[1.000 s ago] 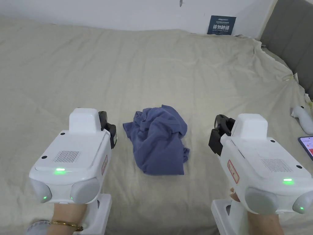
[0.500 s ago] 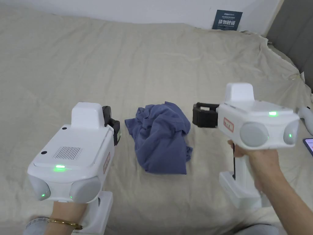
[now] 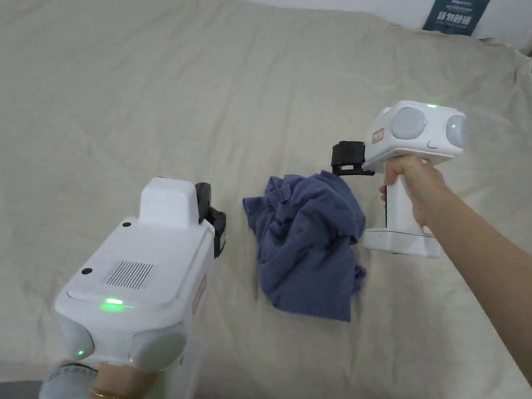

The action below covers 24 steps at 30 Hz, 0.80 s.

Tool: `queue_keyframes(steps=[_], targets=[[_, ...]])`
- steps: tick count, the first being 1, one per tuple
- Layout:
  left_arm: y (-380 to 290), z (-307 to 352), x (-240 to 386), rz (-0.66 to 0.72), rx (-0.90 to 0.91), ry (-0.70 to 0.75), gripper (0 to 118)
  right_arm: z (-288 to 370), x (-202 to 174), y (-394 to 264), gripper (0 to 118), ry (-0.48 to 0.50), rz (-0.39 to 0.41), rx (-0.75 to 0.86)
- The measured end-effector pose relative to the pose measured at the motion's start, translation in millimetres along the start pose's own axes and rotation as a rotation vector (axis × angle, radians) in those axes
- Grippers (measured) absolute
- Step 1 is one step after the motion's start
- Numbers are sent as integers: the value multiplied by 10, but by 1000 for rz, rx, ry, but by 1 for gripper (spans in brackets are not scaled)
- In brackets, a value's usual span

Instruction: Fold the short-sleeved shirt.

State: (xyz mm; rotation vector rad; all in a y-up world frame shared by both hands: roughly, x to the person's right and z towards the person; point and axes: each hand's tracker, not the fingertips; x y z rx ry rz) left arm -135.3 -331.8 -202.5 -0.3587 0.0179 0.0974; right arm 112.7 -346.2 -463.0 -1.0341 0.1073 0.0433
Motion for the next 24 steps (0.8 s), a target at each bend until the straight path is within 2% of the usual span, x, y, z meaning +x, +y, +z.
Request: queue_keyframes(steps=[4, 6, 7, 10, 15, 16, 17, 19, 20, 21, 24], targets=[[-37, -151, -28, 15, -34, 7, 0, -340, -13, 139, 97, 4, -66, -43], [-68, -218, -33, 25, -52, 14, 0, -476, -32, 168, 97, 11, -65, -57], [-89, -248, -37, 28, -58, 13, 0, -532, -30, 169, 92, 11, -61, -65], [-156, -329, -36, 33, -86, 8, 0, -675, -40, 169, 66, 6, -58, -82], [-264, -411, -39, 43, -130, 6, 0, -773, -35, 97, 44, -3, -60, -85], [-283, -422, -39, 44, -137, 6, 0, -761, -29, 89, 19, 1, -64, -74], [-294, -427, -37, 44, -141, 6, 0, -741, -26, 88, 5, 1, -81, -61], [-310, -455, -36, 51, -166, 11, 0, -717, -17, 92, 5, 4, -75, -65], [-309, -465, -43, 64, -177, 9, 5, -693, -8, 99, 5, 5, -66, -61], [-298, -483, -60, 87, -194, 11, 15, -655, 11, 106, 5, 9, -63, -57], [-233, -572, -114, 175, -284, -43, 91, -521, 48, 153, 5, 25, -80, -28]])
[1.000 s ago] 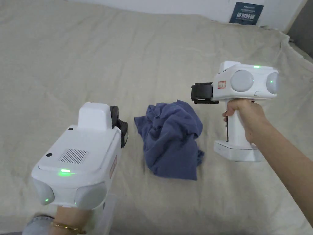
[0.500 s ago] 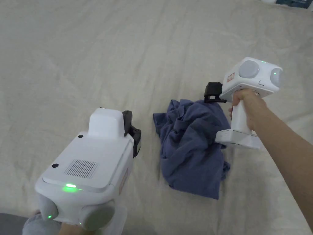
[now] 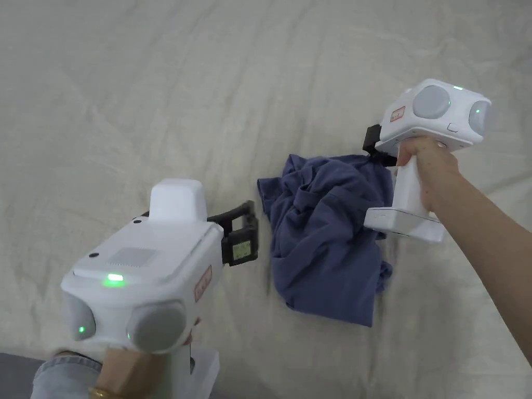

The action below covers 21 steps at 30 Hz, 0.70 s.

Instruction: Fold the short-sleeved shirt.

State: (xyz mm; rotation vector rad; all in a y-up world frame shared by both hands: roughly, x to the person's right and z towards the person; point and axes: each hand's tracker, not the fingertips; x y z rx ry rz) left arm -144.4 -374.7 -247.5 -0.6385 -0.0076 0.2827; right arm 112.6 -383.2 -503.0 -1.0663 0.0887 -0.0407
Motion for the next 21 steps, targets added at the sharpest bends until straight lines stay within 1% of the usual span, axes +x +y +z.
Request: queue_keyframes(steps=[1, 3, 5, 10, 13, 15, 16, 17, 18, 19, 21], targets=[[29, -30, -9, 26, -22, -12, 117, 55, 8, 17, 5, 3, 3, 11], [73, -39, 1, 67, -14, -50, 118, 163, 12, 44, 5, 6, 21, 41], [126, -87, 14, 65, -70, -71, 118, 259, 11, 62, 5, 9, 33, 56], [79, -195, 295, -127, -272, -85, 118, 400, 33, 64, 5, 19, 31, 77], [-117, -223, 463, -185, -340, -132, 118, 414, 58, 34, 5, 12, 30, 87], [-245, -257, 537, -176, -350, -132, 118, 409, 70, 14, 5, 9, 27, 83], [-306, -287, 565, -173, -363, -129, 110, 404, 79, 2, 5, 9, 27, 81], [-360, -320, 593, -171, -371, -124, 95, 401, 85, -7, 5, 8, 26, 80], [-396, -357, 610, -168, -371, -117, 74, 397, 95, -18, 5, 6, 23, 81], [-427, -401, 627, -167, -372, -112, 58, 389, 106, -22, 5, 8, 21, 82], [-481, -481, 664, -161, -391, -118, 44, 381, 117, -35, 5, 11, 17, 80]])
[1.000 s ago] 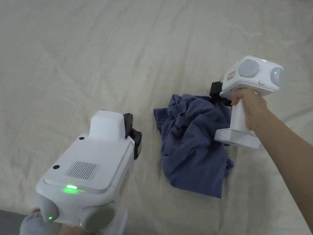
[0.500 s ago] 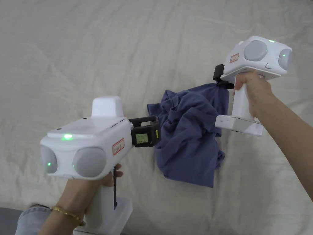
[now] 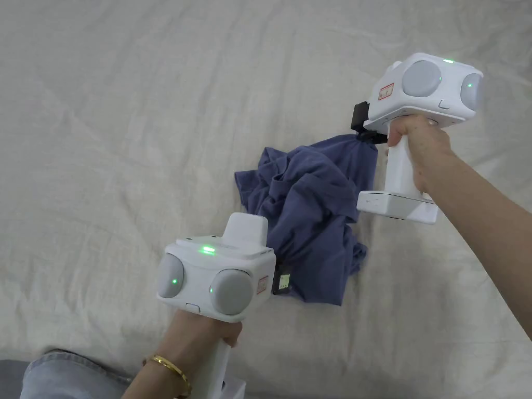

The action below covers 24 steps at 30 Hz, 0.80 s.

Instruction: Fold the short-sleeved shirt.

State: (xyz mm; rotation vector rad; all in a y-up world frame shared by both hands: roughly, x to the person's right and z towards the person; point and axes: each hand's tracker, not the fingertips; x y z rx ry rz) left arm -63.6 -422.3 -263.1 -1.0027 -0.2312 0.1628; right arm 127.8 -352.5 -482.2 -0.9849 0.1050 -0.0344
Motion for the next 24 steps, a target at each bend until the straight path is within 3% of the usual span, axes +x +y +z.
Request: queue_keyframes(steps=[1, 4, 9, 14, 18, 24], targets=[[-9, -23, 16, 7, -14, -30, 23, 0, 5, -8, 5, 1, -1, 0], [-10, -29, 28, 14, -13, -28, 6, 25, 29, -25, 5, 4, 0, 5], [91, 255, -227, 170, 33, -92, 2, 215, 140, 1, 5, 39, -5, 32], [291, 753, -515, 129, 175, 19, 2, 713, 384, 64, 5, 115, -98, 106], [526, 1196, -859, 188, 281, 67, 2, 1341, 687, 53, 5, 216, -184, 190], [870, 1942, -1038, 165, 467, 104, 1, 2290, 981, -29, 5, 210, -159, 347]])
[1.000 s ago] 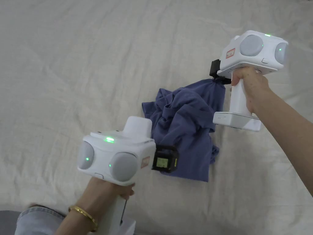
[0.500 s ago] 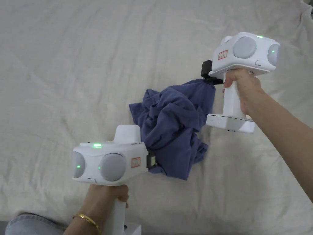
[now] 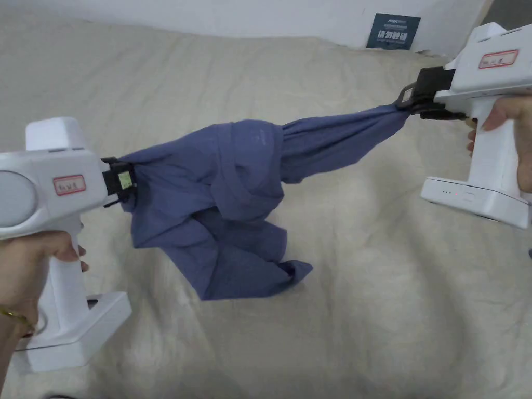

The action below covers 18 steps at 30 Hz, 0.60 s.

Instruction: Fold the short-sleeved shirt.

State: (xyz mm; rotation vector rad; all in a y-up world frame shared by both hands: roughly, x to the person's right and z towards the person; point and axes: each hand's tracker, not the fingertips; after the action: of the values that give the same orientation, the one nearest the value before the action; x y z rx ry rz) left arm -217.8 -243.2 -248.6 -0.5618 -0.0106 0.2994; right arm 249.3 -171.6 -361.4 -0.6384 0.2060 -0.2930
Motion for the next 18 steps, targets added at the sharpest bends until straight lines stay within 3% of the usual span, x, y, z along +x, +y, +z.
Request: queue_keyframes(steps=[3, 8, 14, 18], targets=[[287, 267, 91, -32, 86, -21, 1, 458, -10, 94, 5, 76, -90, 68], [715, 706, 350, -154, 199, -31, 1, 1192, -217, 245, 5, 89, 11, 213], [1107, 1149, 634, -429, 274, 20, 1, 2040, -374, 537, 5, 100, 34, 387], [1380, 1356, 770, -437, 310, 19, 1, 2348, -487, 695, 5, 84, 76, 419]])
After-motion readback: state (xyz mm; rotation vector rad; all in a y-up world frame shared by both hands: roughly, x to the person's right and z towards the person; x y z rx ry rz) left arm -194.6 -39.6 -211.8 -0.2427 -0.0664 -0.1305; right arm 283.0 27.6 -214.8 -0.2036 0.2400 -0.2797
